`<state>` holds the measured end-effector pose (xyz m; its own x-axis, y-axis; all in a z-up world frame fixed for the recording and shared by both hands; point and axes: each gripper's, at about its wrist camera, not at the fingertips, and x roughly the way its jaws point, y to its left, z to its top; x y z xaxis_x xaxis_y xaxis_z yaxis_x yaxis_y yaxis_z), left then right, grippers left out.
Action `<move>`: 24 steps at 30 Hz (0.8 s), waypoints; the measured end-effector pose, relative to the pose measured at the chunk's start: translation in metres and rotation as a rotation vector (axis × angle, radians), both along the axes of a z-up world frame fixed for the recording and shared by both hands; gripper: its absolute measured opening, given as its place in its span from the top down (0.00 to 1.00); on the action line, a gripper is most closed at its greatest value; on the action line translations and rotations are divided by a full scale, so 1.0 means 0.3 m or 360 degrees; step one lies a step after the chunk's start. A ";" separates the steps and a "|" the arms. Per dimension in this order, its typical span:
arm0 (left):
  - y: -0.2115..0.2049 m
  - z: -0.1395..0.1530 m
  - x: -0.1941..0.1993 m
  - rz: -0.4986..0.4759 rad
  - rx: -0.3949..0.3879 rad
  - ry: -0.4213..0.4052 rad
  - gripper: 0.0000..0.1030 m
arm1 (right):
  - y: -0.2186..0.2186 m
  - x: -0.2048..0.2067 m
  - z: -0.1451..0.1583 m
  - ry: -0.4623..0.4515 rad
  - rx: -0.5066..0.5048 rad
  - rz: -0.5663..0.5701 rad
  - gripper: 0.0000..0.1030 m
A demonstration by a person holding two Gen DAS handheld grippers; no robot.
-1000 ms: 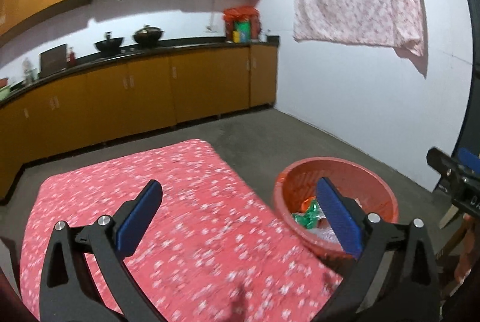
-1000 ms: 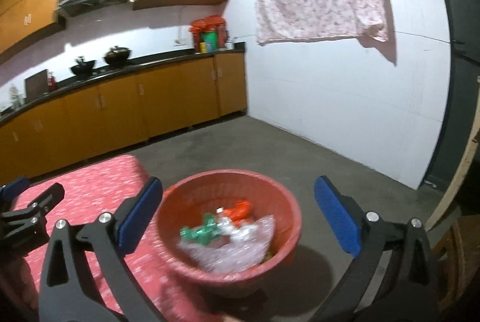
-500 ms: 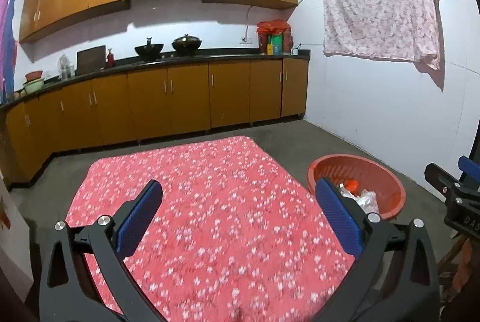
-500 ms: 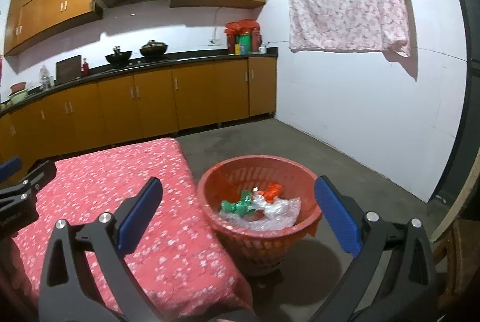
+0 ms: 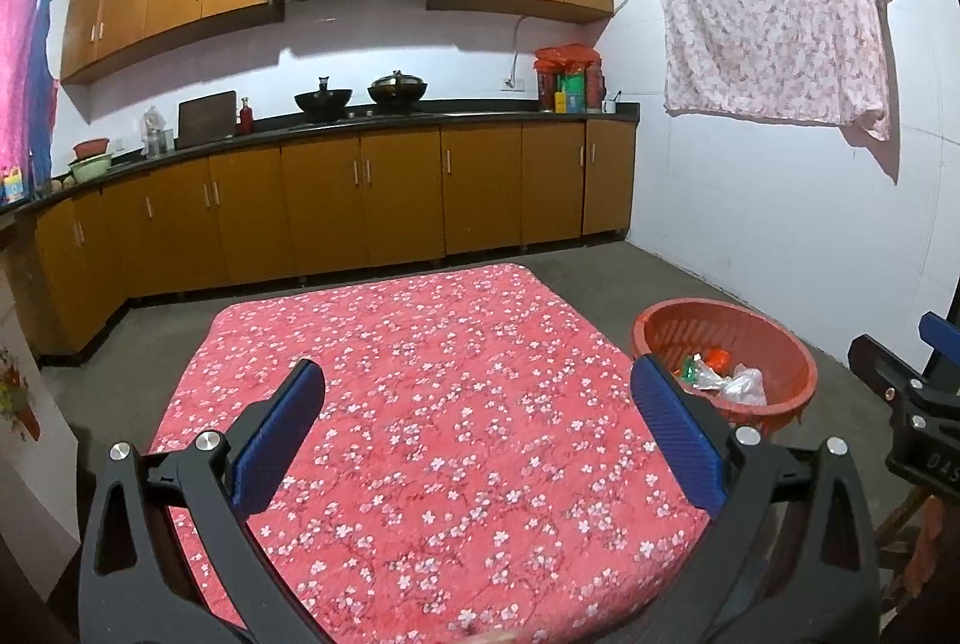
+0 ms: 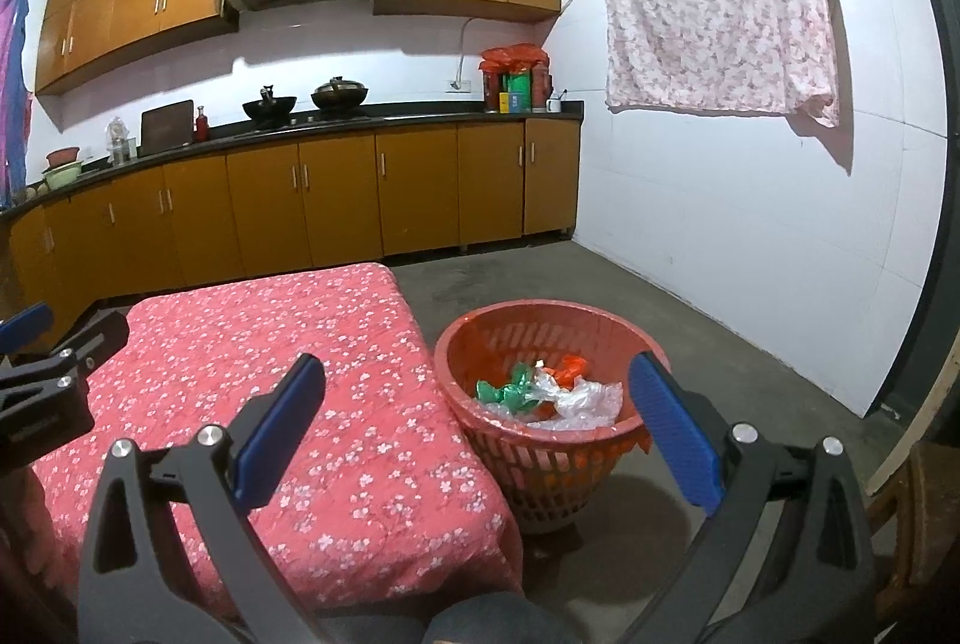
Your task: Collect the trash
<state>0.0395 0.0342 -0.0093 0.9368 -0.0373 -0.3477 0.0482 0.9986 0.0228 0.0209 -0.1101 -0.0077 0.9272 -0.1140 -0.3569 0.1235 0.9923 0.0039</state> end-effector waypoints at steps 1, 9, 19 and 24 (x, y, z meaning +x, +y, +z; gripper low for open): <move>-0.001 -0.002 -0.004 0.0000 0.0004 0.0000 0.02 | 0.002 -0.003 -0.003 0.0001 0.0000 0.0002 0.04; 0.016 -0.019 -0.020 0.0007 -0.0002 0.0019 0.02 | 0.009 -0.020 -0.013 0.0005 -0.0006 0.0003 0.04; 0.021 -0.021 -0.028 0.0006 -0.0012 0.0021 0.02 | 0.011 -0.024 -0.020 0.0011 0.0026 0.0014 0.04; 0.023 -0.022 -0.033 0.0008 -0.0012 0.0022 0.02 | 0.009 -0.021 -0.019 0.0015 0.0031 0.0020 0.04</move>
